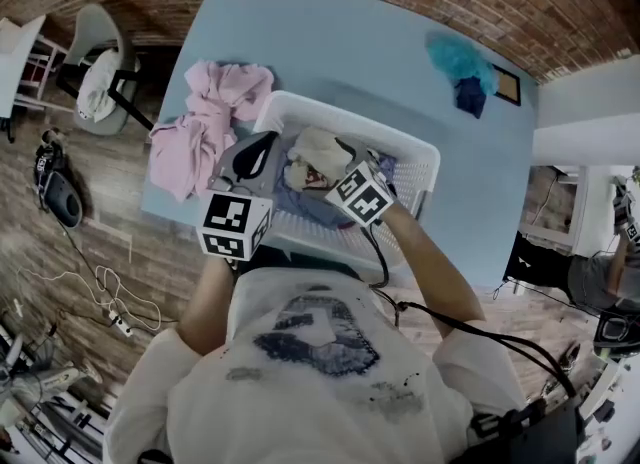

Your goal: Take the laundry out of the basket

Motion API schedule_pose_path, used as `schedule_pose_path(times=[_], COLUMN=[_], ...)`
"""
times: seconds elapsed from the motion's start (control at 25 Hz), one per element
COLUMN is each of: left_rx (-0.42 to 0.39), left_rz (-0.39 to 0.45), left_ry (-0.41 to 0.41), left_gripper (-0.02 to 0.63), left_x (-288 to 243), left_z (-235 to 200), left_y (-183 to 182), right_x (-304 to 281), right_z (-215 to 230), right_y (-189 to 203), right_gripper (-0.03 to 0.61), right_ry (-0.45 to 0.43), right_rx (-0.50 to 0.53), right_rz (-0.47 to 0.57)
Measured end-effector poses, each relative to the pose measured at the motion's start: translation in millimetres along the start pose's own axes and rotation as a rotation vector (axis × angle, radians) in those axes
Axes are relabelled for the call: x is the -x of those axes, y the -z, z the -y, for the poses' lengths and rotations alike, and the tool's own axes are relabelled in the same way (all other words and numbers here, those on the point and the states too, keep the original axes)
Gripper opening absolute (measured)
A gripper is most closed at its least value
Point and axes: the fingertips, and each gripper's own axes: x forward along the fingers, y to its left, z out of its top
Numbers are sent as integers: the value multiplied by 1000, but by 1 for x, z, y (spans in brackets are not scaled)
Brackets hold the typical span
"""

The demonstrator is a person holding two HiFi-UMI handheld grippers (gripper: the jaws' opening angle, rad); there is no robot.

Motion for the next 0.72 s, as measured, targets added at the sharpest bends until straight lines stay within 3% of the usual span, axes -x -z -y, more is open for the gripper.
schedule_pose_path(times=[0.08,0.4,0.52,0.72], left_rx=[4,9,12,25], left_rz=[-2,-17,-14,0], left_ry=[2,12,16,23], left_gripper=[-9,-9,-9,-9], left_x=[0,-4,-4,-4], left_z=[0,3,3,4], left_y=[1,6,7,5], right_x=[-8,-45,-58,-66], right_z=[4,-24,-28,-27], right_y=[5,42,61,73], right_gripper=[549,553,555,555], right_ry=[0,-136,-116,-105], right_rx=[74,70,125,78], right_rz=[-39,-170,-254,-285])
